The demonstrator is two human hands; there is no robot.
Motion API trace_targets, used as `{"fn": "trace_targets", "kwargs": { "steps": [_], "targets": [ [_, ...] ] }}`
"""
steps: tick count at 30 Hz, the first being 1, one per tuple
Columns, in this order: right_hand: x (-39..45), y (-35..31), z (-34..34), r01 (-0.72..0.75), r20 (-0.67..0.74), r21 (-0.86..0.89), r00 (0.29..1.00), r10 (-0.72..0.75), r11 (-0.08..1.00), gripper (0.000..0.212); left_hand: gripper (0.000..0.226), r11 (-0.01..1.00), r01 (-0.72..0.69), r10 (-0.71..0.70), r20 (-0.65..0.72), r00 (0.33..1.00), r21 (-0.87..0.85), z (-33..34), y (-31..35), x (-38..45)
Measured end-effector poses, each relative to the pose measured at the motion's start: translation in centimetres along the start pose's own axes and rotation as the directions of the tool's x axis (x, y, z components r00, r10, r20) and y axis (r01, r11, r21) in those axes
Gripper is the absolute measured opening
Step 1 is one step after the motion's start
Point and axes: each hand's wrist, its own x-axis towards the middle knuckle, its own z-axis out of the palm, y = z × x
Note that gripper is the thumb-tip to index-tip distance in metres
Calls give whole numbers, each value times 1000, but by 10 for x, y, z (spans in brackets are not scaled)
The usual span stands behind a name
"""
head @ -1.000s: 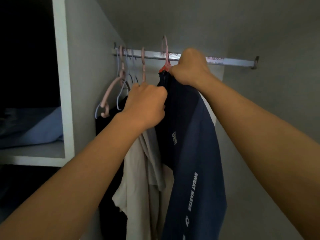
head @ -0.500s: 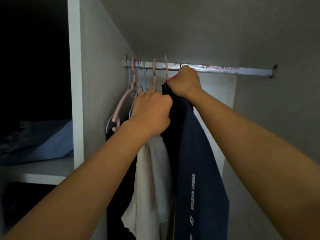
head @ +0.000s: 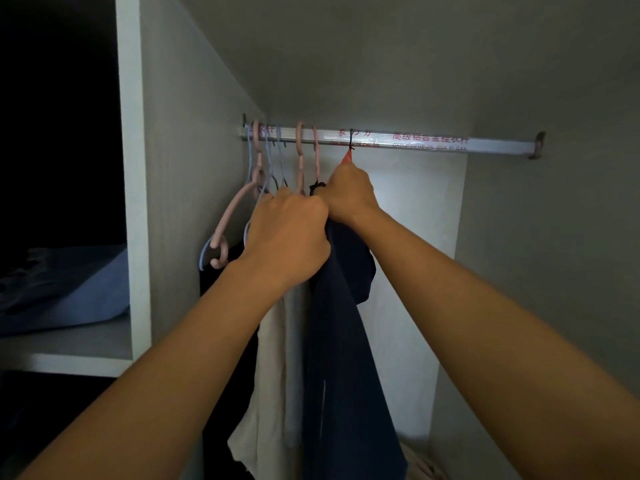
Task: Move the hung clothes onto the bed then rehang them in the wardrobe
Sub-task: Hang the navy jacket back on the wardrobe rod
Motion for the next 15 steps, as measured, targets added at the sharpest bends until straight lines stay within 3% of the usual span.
{"fn": "trace_targets", "kwargs": {
  "steps": [6,9,12,15],
  "targets": [
    [-21,17,-17,-68,51,78,997,64,995,33,18,972,99,-127,-124,984,-211,-5,11,-5],
    [-43,32,-27,-133,133,24,983,129,991,25,14,957,107,-153,-156,976,-269,-4,26,-15],
    [-70,51,-36,-205,298,-87,928,222,975,27,25,967,67,-103,-139,985,-244,0,38,-26],
    [-102,67,-51,-236,361,-163,890,281,958,28,28,996,4,-15,-122,992,-93,6,49,-42]
  ]
}}
